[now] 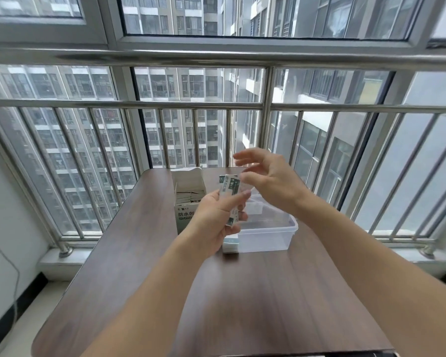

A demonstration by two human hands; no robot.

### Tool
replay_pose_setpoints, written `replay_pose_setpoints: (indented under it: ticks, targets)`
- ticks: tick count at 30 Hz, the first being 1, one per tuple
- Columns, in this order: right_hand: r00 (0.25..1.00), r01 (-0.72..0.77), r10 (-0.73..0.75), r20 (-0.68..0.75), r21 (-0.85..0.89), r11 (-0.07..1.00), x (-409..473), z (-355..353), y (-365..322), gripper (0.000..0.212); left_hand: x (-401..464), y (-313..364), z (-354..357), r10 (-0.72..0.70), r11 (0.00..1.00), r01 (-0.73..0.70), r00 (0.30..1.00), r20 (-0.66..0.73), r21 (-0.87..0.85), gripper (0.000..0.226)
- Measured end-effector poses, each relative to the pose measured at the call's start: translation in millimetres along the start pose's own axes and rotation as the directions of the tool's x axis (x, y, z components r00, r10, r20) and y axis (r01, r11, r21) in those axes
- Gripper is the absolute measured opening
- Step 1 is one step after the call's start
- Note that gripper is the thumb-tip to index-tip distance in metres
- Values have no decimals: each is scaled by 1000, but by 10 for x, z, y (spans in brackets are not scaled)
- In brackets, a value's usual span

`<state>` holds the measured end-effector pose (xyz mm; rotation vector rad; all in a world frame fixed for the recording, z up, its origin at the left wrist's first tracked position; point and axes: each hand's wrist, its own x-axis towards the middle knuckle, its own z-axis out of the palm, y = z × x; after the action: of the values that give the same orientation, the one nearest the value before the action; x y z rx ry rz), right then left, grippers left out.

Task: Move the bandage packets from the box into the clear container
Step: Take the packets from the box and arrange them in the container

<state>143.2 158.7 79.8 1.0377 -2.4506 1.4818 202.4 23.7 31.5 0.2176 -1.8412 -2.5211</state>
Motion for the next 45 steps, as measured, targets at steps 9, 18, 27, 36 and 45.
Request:
replay_pose_setpoints:
  ticks: [9,18,27,36,45]
  targets:
    - [991,16,5,133,-158,987,38,-57,72,19,-16,-46,87,71,932,-62,997,-13,357,18]
    - [970,-8,27,240,-78,997,166,-17,46,16,152,-26,24,243,860,-174,966,-85,480,12]
    - [898,-252,239,371,-13,968,543,-278,192,11,190,23,-159,197,784,-140,980,-29,605,40]
    - [642,-280,607,468,-594,754,550,86,785,24,252,-266,-452,380,336,-242,919,104,910,8]
    - [635,-309,637,438,-611,729,437,392,1022,30,264,-386,-462,404,259,-244,906,125,935,10]
